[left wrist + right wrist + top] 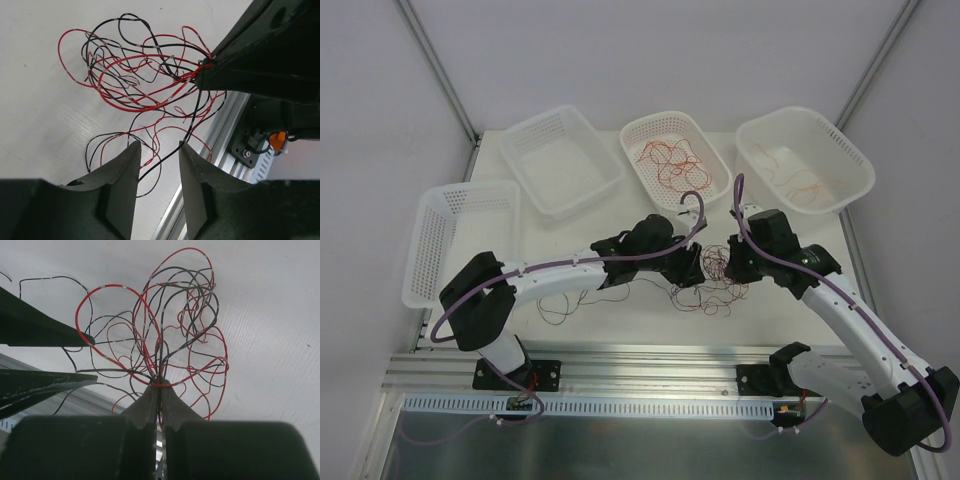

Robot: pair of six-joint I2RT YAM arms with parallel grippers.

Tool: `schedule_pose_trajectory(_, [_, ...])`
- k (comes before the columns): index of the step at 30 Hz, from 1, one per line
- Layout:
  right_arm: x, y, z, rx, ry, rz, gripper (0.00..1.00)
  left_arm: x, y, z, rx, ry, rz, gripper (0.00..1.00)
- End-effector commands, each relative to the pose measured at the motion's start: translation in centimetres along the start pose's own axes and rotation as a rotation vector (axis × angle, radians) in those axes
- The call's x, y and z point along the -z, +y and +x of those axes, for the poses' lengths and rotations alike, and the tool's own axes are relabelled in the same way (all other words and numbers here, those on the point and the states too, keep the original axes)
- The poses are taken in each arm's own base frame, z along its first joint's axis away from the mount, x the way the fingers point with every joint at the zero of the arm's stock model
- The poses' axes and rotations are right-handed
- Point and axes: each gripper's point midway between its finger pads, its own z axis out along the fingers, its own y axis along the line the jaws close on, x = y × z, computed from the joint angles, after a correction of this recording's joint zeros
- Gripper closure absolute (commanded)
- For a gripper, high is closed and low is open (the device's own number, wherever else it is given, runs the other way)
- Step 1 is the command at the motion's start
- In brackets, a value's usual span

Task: Untangle the cables

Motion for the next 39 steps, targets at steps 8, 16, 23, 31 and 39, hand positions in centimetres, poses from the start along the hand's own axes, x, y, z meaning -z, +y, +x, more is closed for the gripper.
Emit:
schedule_pose_trajectory(8, [-0.8,0.2,-0.5,-0.009,-0.033,-0.002,0.91,1.9,-3.2,-2.6,-0.061,-0.108,0.110,1.00])
schedule_pose_trajectory(16, [-3.4,-3.7,2.0,-0.056,0.028,0.197,0.79,6.8,-3.7,-5.4,-0.065,-0.230,0.062,1.00])
schedule_pose_trajectory(23, [-6.0,-5.2,4.3,-0.123,0.124,0.243,0.84,12.6,-2.9,-7.4,-0.026,-0.331,-0.003,1.00])
schedule_pose_trajectory(31, [-6.2,-7.0,5.2,-0.211,0.156,0.302,0.83,22.6,4.5,-7.8,0.097,-0.418,-0.373,1.00])
schedule_pose_trajectory(39, [-4.1,-8.3,3.7,-0.288,0.085,0.328,0.83,26.3,9.4,-4.6,0.167,-0.378,-0.636,1.00])
